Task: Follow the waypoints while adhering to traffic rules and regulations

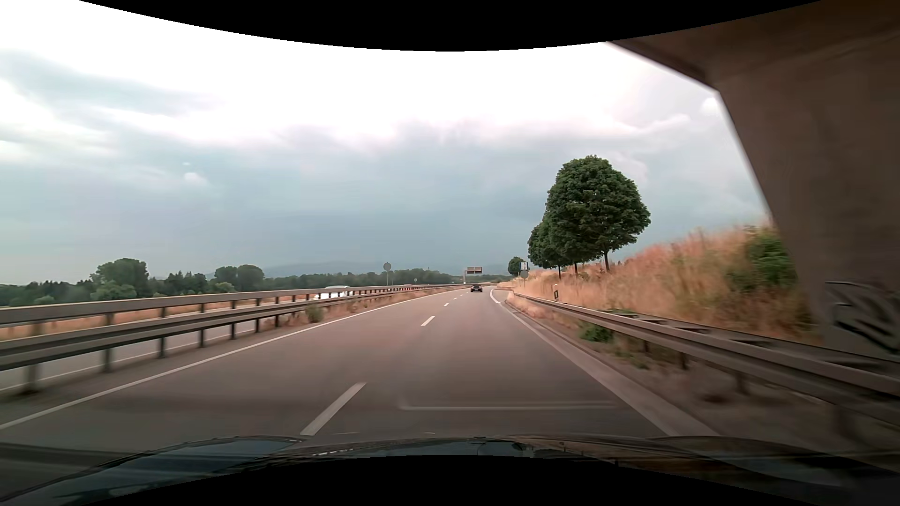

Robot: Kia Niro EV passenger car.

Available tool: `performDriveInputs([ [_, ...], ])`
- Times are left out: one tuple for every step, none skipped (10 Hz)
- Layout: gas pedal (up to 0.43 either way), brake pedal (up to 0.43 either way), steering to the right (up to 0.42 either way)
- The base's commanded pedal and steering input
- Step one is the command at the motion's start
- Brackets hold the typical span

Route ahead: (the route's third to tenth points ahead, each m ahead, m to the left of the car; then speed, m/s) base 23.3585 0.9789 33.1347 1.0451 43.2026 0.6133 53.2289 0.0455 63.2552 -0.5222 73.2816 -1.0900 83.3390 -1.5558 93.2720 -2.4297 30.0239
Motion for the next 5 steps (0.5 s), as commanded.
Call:
performDriveInputs([
  [0.28, 0.0, 0.006],
  [0.28, 0.0, 0.006],
  [0.28, 0.0, 0.007],
  [0.28, 0.0, 0.006],
  [0.28, 0.0, 0.006],
])
